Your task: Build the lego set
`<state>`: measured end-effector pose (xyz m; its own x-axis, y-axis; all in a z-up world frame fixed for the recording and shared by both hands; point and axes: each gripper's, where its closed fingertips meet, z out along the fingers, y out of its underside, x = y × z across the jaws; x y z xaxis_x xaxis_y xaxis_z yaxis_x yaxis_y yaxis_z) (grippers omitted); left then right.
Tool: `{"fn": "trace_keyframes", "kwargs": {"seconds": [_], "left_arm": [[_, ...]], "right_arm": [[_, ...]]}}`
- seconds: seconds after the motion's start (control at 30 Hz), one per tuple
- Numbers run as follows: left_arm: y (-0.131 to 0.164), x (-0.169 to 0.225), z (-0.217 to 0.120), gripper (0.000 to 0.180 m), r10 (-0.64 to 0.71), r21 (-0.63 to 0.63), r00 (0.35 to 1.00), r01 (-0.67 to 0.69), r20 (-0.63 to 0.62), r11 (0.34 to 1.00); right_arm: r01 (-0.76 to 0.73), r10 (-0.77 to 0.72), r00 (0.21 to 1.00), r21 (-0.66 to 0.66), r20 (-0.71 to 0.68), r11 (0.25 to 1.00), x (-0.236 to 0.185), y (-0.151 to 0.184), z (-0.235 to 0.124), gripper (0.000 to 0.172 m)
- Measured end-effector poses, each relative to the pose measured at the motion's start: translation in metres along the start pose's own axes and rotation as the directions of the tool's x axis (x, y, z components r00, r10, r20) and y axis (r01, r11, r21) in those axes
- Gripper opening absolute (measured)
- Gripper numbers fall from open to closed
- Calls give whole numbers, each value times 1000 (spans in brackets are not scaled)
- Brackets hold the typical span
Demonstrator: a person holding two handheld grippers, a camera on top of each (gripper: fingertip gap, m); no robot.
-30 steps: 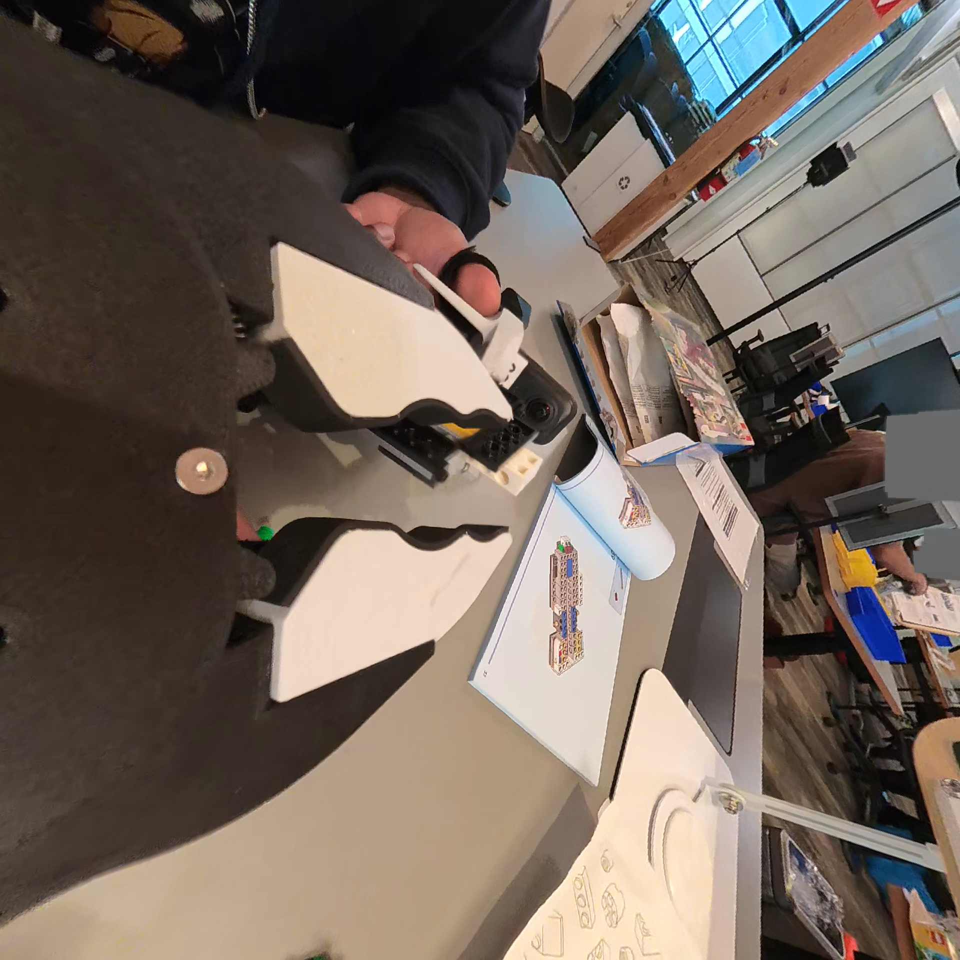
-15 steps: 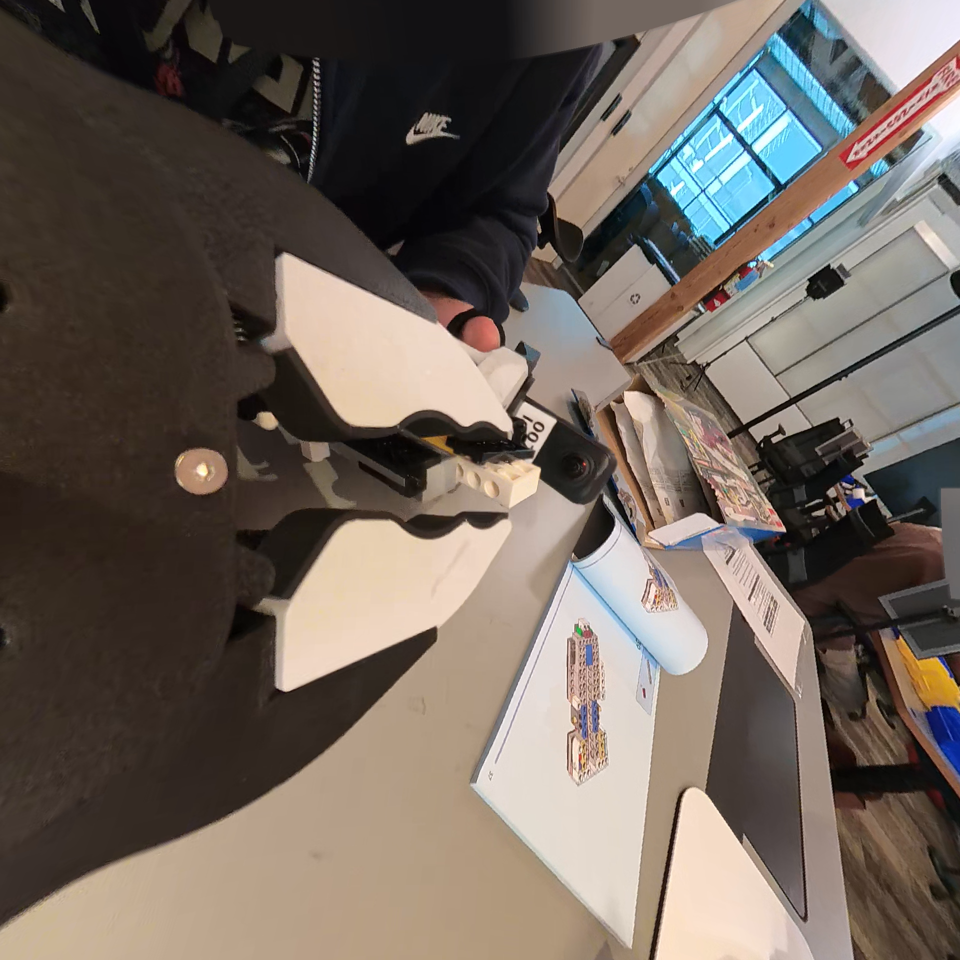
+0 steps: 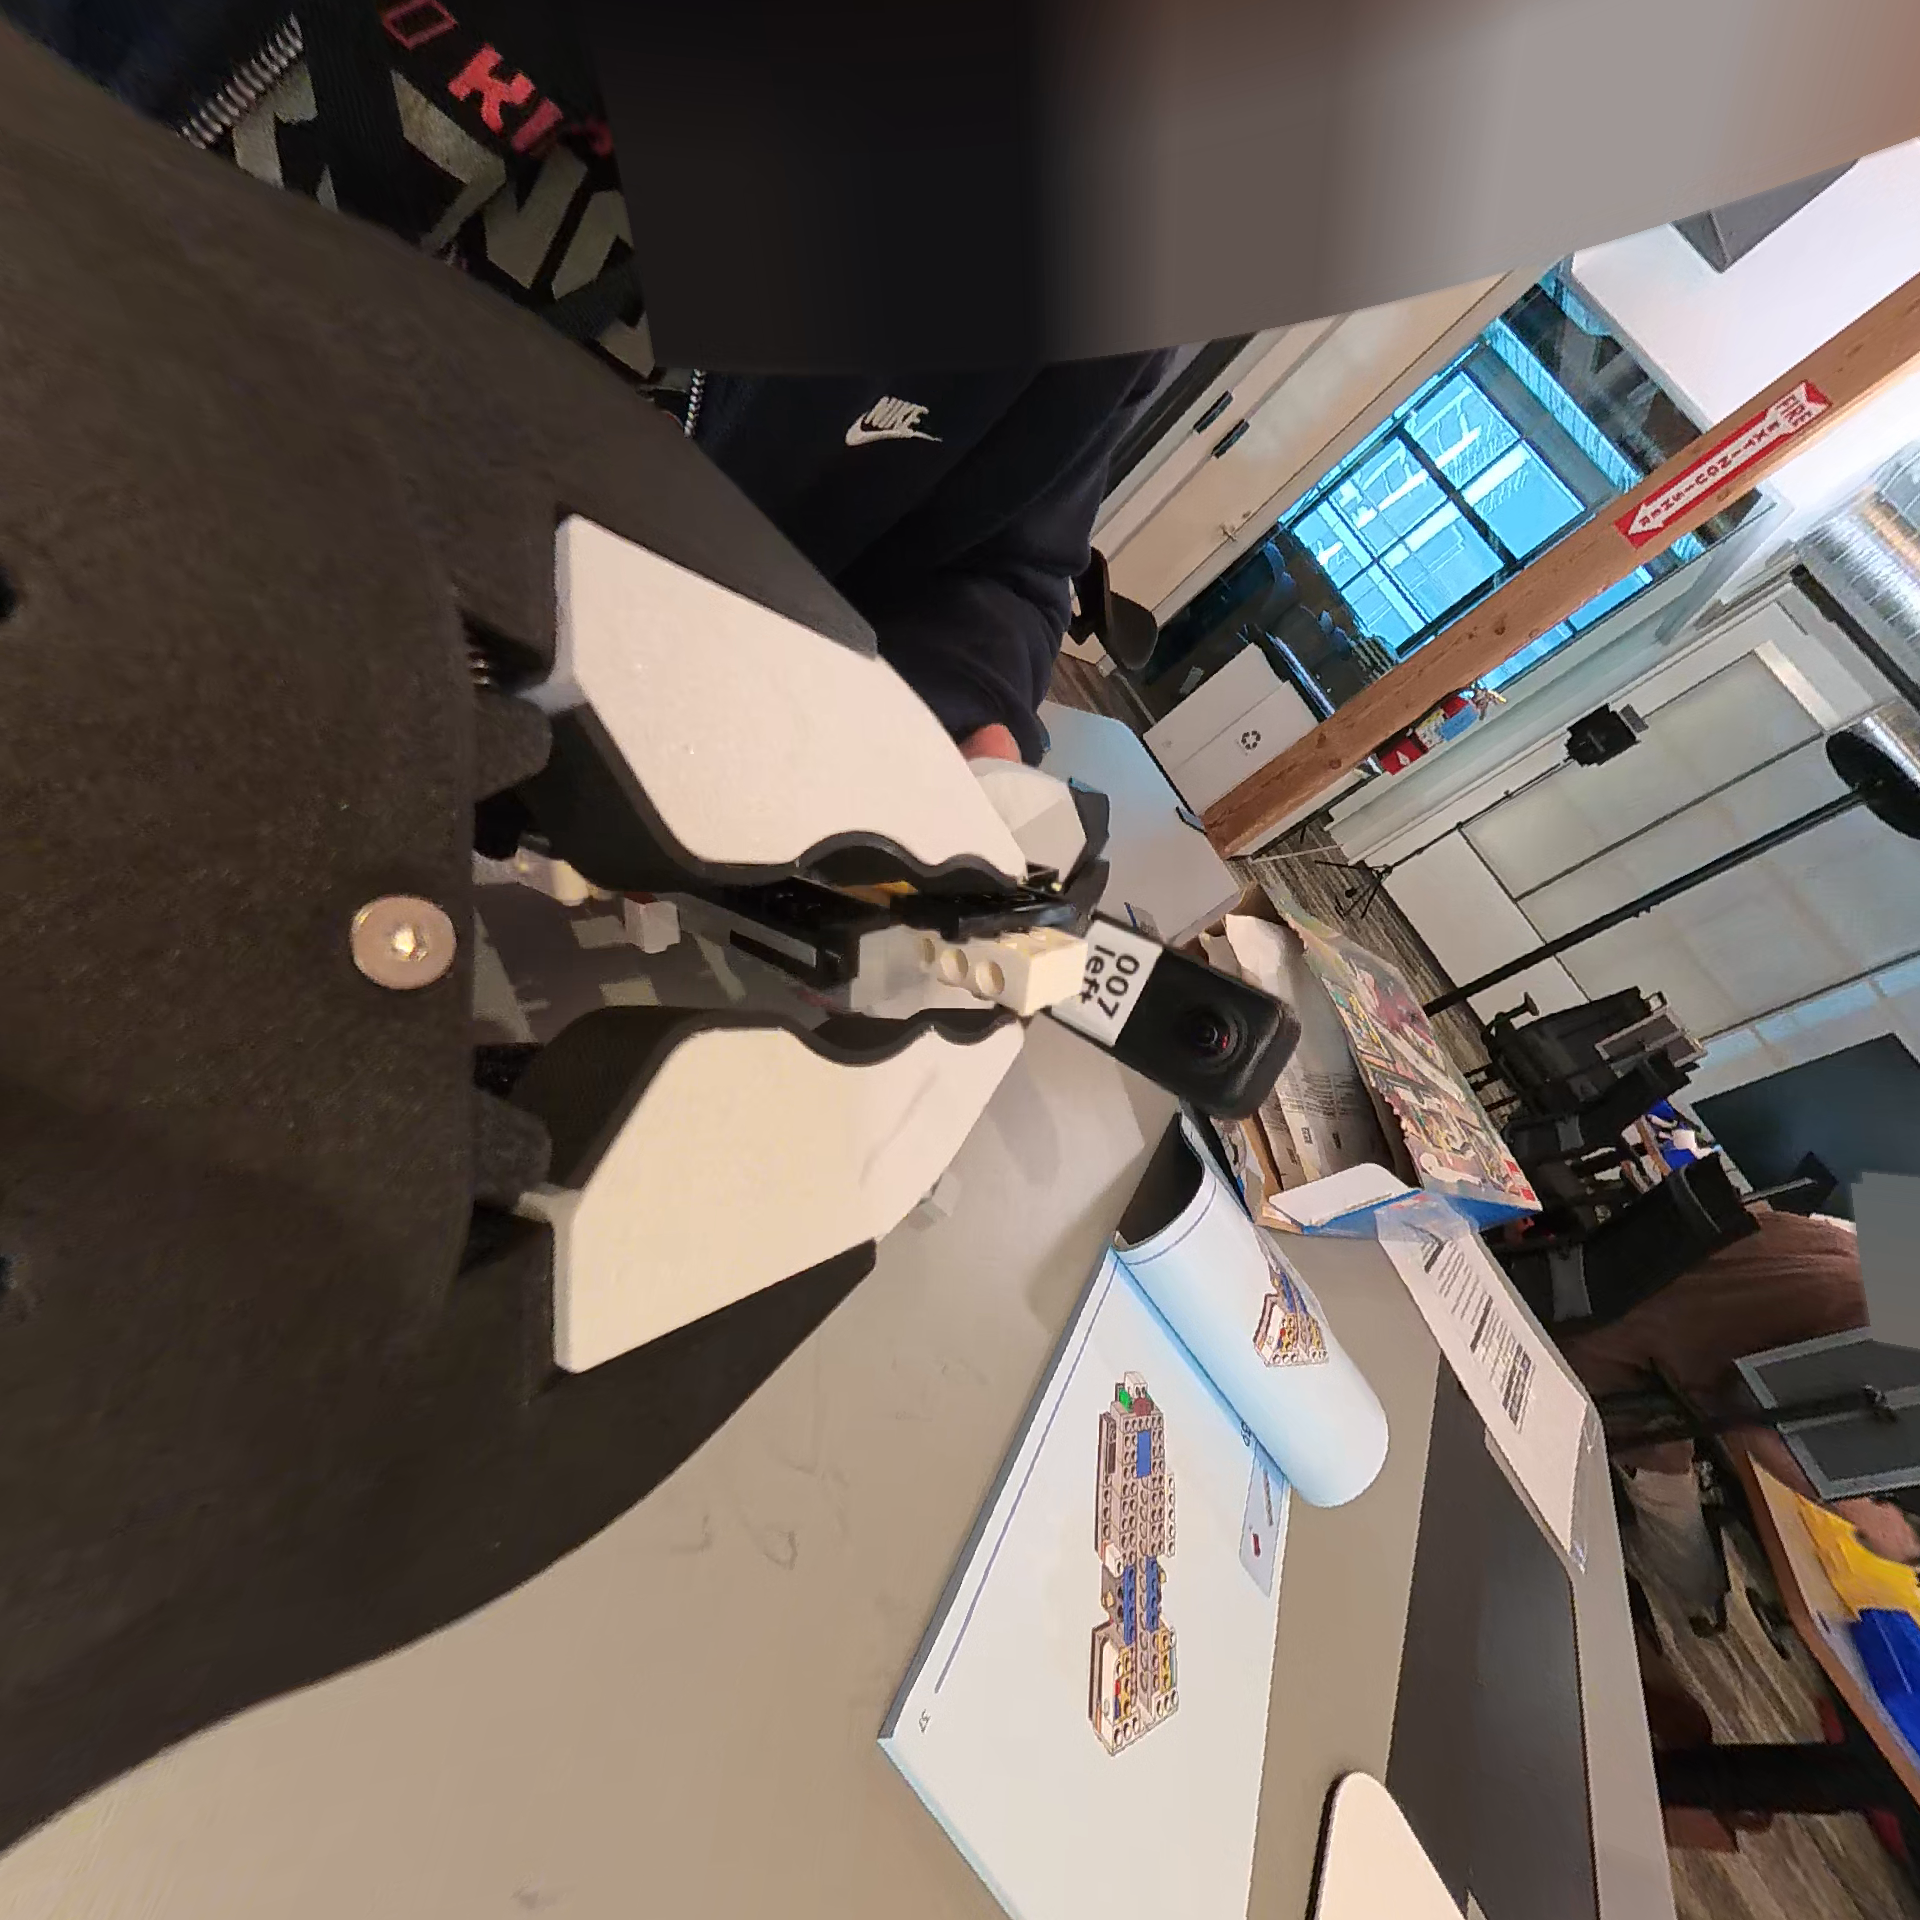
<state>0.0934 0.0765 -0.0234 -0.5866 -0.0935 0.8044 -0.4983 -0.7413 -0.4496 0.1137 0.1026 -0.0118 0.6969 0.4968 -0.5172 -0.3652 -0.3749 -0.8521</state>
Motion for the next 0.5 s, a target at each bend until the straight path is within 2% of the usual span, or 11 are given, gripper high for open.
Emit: {"fn": "trace_keyframes", "kwargs": {"seconds": [0.2,0.5], "left_arm": [[-3,1,-3,30,10,-11,1000,-10,-1,1000],[5,-2,0,30,1,-53,1000,0,15,999]], "right_arm": [[10,-10,1000,8,6,1000,-4,-1,0,19],[71,-75,994,-48,-75,996,3,6,1,24]]}}
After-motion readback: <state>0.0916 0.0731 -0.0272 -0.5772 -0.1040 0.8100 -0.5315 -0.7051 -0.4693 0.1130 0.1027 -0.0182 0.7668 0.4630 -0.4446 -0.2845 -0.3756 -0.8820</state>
